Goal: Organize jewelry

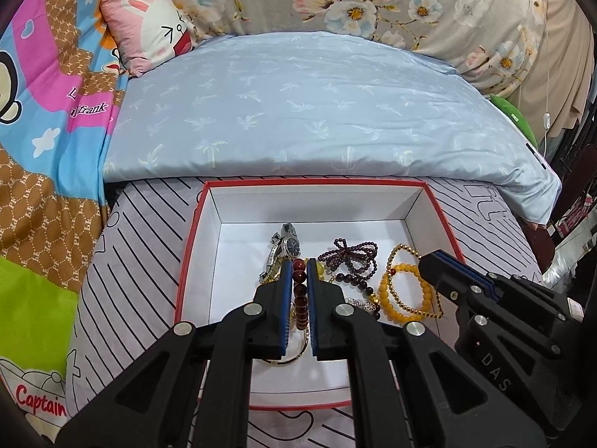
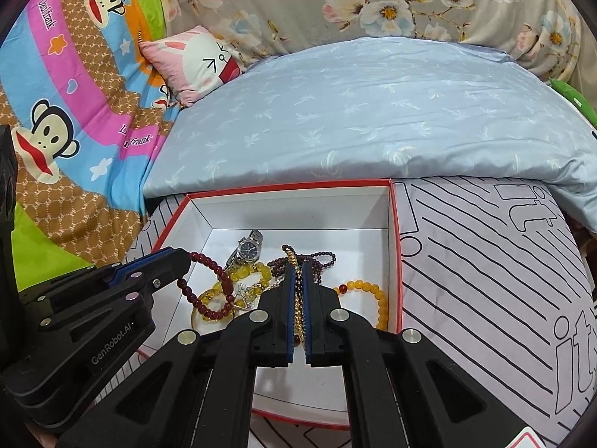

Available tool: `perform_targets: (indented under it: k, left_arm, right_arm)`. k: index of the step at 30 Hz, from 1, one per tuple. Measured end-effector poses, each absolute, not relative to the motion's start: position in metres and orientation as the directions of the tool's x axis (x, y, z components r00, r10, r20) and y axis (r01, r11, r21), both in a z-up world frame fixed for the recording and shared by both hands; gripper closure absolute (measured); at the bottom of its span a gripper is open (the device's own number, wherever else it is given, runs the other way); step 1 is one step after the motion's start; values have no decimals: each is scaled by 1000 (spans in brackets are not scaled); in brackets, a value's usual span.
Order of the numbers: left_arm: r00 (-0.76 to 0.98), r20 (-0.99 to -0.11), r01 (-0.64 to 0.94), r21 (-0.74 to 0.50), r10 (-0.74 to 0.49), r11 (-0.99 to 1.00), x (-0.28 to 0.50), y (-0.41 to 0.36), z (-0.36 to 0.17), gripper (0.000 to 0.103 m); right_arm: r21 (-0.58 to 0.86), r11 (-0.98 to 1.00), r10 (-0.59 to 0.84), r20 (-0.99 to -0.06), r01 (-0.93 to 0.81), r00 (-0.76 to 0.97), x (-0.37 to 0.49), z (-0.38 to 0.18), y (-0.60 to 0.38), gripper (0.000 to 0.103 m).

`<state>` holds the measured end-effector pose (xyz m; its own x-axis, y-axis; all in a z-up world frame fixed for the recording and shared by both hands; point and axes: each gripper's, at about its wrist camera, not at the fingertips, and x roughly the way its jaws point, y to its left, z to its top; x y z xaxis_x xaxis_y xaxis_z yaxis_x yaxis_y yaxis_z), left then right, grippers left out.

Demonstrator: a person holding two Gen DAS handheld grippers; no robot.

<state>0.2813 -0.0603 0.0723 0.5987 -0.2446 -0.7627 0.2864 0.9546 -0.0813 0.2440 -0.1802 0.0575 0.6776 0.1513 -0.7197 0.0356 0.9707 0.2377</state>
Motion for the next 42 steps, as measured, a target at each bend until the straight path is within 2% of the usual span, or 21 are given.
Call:
perform_targets:
  k: [10,13,15,17,18,25,38,42]
  left_arm:
    - [592,-769,285,-79,-240,955,285,-63,68,96]
    - [599,-768,278,-65,-226,958,285,-63,68,96]
    - [605,-767,268,-56,-214,962,284,-62,68,88]
    - [609,-766,257,-55,-206,965,284,-61,69,80]
    - [611,-765,256,-54,-205,965,283,-60,69,79]
    - [612,-765,256,-50,-202,965,277,-60,70,79]
    - [626,-759,233,-38,-180,972,254,-53,79,79]
    - [634,-755,223,-27,-166,974,243,-51,82,79]
  right_arm:
    - [222,974,146,-733,32,665,249,51,-177,100]
    - [211,977,131,-729,38,671,246,52,-177,92]
    - [210,977,126,-727,44,675,244,52,-177,85]
    - [210,977,125,-725,44,678,243,54,-177,84]
    - [207,977,123,-725,43,678,242,54,-176,84]
    - [188,981,114,-725,36,679,237,57,-170,78]
    - [165,985,93,-719,40,689,214,69,-160,76]
    - [163,985,80,-722,56,687,203,73,-159,69]
